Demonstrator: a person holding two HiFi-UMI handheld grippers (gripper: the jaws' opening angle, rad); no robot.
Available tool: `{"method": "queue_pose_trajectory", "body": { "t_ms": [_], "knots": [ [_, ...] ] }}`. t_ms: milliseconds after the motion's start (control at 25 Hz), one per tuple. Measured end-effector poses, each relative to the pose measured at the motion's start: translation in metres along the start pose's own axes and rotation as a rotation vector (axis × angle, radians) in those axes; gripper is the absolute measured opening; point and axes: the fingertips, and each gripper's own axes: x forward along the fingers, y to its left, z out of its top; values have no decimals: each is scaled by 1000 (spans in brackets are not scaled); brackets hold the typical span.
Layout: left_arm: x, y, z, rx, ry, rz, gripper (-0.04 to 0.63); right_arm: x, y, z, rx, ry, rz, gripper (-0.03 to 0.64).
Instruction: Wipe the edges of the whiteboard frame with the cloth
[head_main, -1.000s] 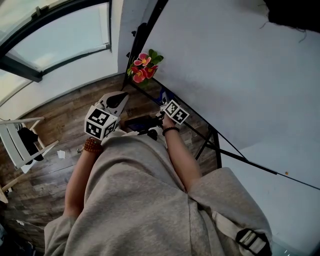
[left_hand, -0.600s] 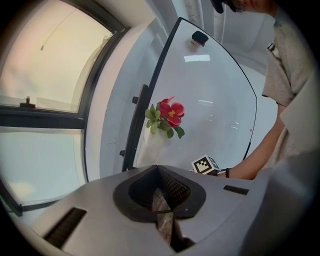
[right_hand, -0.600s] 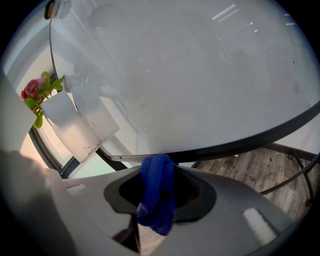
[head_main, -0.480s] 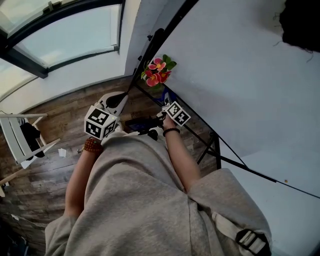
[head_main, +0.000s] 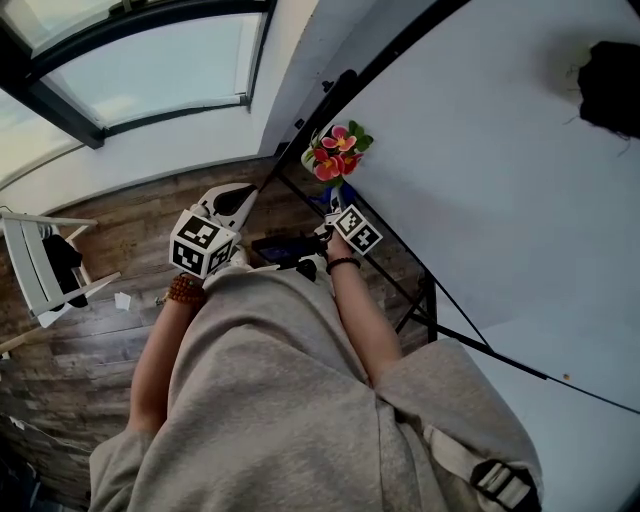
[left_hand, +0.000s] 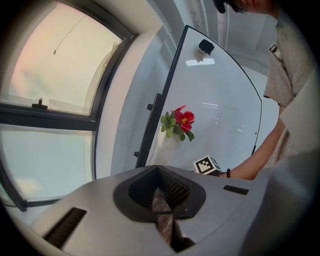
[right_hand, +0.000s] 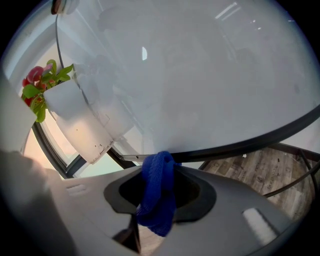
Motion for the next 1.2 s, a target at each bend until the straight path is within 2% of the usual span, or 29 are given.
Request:
{"method": "queue_pose_trajectory", "body": {
  "t_ms": [400, 760, 920, 1040, 1200],
  "knots": [
    [-20, 11, -2, -27, -34, 67, 9, 22, 28, -2, -35, 32, 62, 144],
    [-42, 20, -3, -47, -53, 145, 9, 43, 41, -9, -51, 86, 87, 147],
    [-52, 22, -10, -57, -45, 162, 9, 42, 41, -11, -50, 80, 101, 149],
    [-54, 21, -17, -65, -33, 158, 9, 38, 46, -10, -44, 53, 145, 152],
    [-52, 14, -27, -81, -14, 134, 9, 27, 58, -13, -94, 55, 234, 153]
  ]
}}
